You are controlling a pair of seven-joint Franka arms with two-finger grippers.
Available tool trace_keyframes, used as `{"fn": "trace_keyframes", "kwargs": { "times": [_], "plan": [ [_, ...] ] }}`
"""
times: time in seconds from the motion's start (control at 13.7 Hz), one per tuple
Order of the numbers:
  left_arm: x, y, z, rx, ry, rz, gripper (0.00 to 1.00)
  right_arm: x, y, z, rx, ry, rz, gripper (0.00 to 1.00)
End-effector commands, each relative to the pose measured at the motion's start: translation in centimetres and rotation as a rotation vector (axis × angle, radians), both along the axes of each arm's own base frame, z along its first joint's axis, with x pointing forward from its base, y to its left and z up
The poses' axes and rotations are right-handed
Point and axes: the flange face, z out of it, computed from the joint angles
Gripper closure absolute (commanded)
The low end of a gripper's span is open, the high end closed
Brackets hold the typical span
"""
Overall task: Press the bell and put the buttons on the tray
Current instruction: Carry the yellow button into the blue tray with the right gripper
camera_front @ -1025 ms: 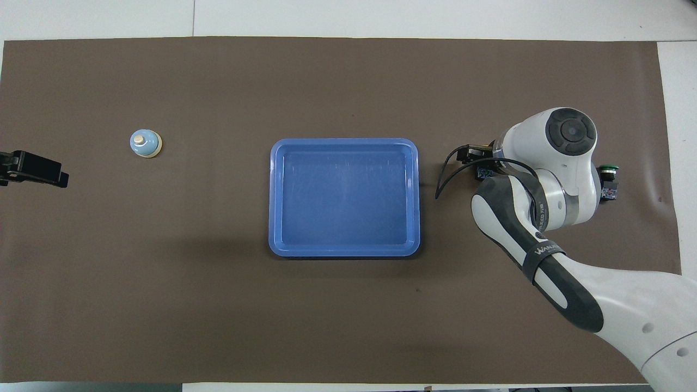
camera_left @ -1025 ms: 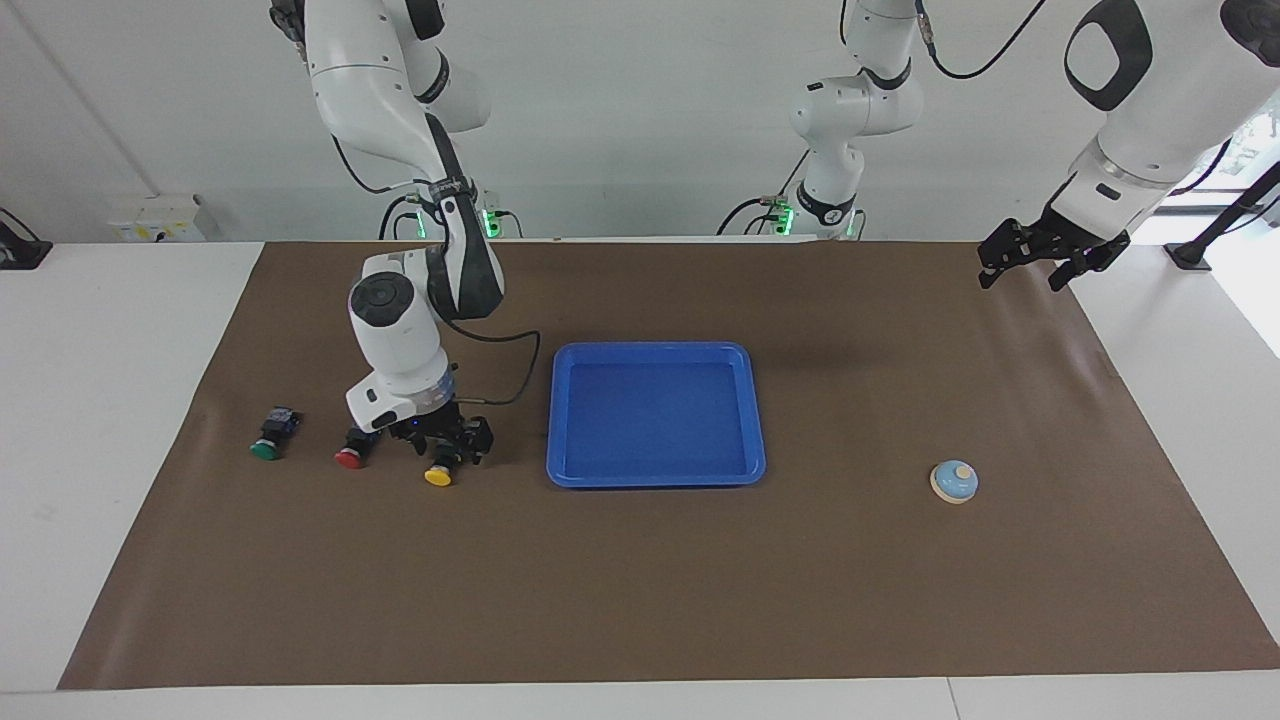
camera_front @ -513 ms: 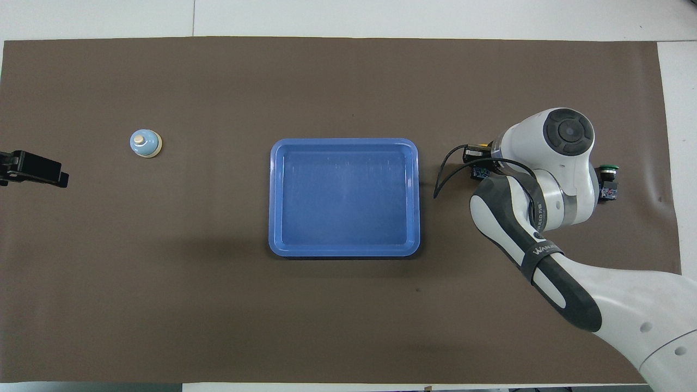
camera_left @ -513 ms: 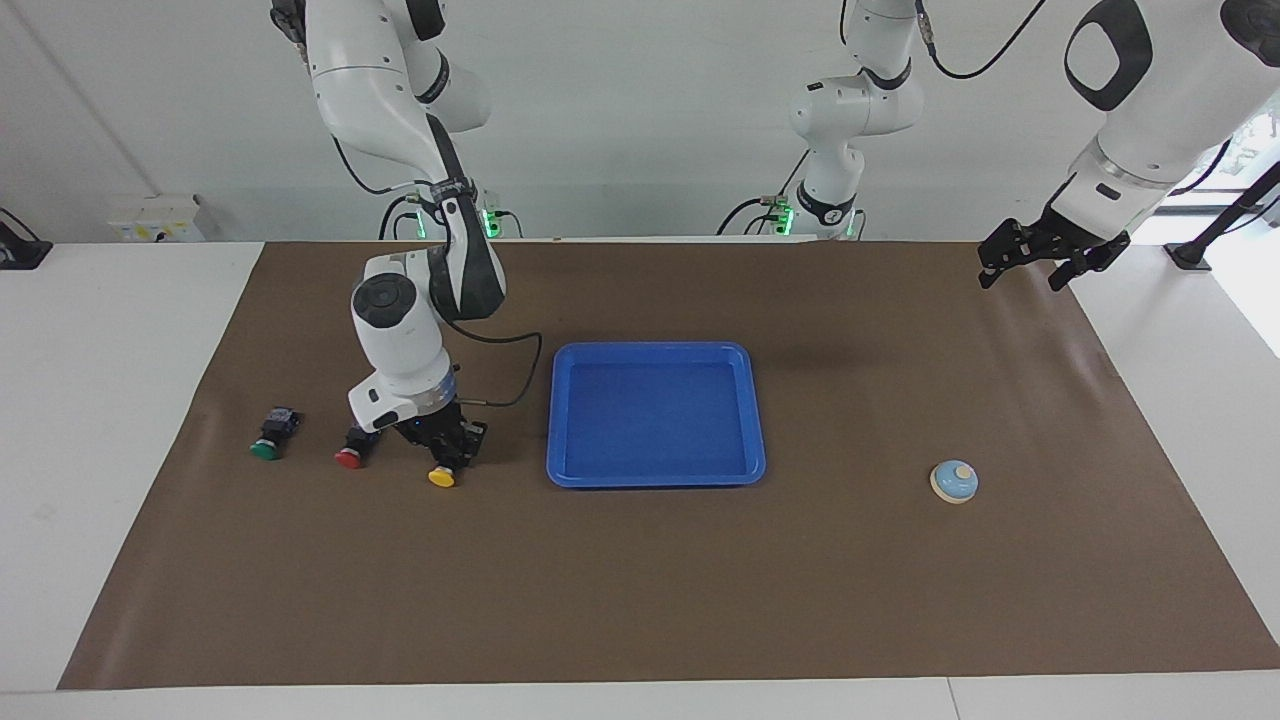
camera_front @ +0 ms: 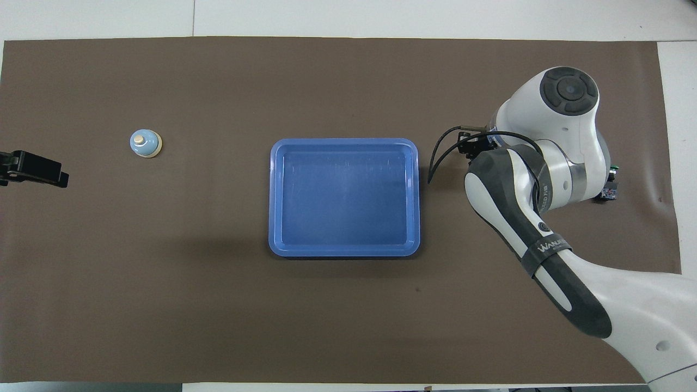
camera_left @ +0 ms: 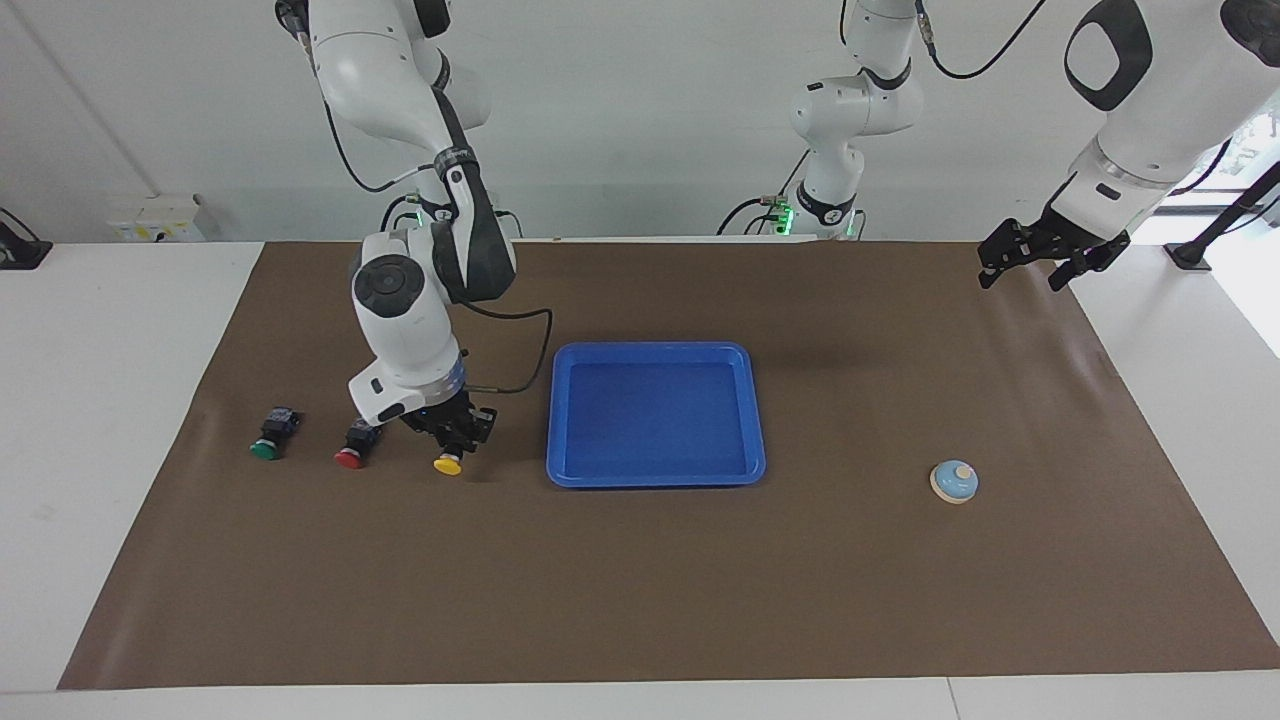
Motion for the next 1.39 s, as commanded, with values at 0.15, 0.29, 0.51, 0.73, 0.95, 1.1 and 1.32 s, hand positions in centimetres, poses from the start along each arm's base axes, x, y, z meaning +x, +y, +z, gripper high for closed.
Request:
{"fn": "trace_keyframes", "kwargs": {
  "times": [0.15,0.29,0.51,0.73,0.95,1.1,1.32],
  "plan": [
    [-0.2,0.2,0.6,0.001,0.001,-0.006,0.0,-2.1,8.9,4.7,0.007,0.027,-0.003,1.0],
    [-0.2,0.2,0.6,0.001,0.002,-0.006,0.0,-3.7,12.8,4.7,0.026,0.028,-0.01,1.0],
    [-0.2,0.2,0.6,0.001,0.001,-0.006,0.0,-5.5,16.3,2.7,0.069,0.034,-0.034,1.0],
    [-0.2,0.2,0.6,0.001,0.001,-0.004,0.0,-8.5,18.6,-2.9,0.079,0.009,-0.044,1.0],
    [-0.2,0.2,0.6,0.001,0.001,-0.006,0.0,-8.5,17.8,-4.5,0.079,0.005,-0.043,1.0],
    [-0.2,0.2,0.6,0.001,0.001,-0.006,0.0,-9.0,17.3,-6.0,0.085,-0.007,-0.044,1.0],
    [-0.2,0.2,0.6,0.001,0.001,-0.006,0.0,-9.5,17.0,-6.9,0.095,-0.026,-0.056,1.0]
  ]
}}
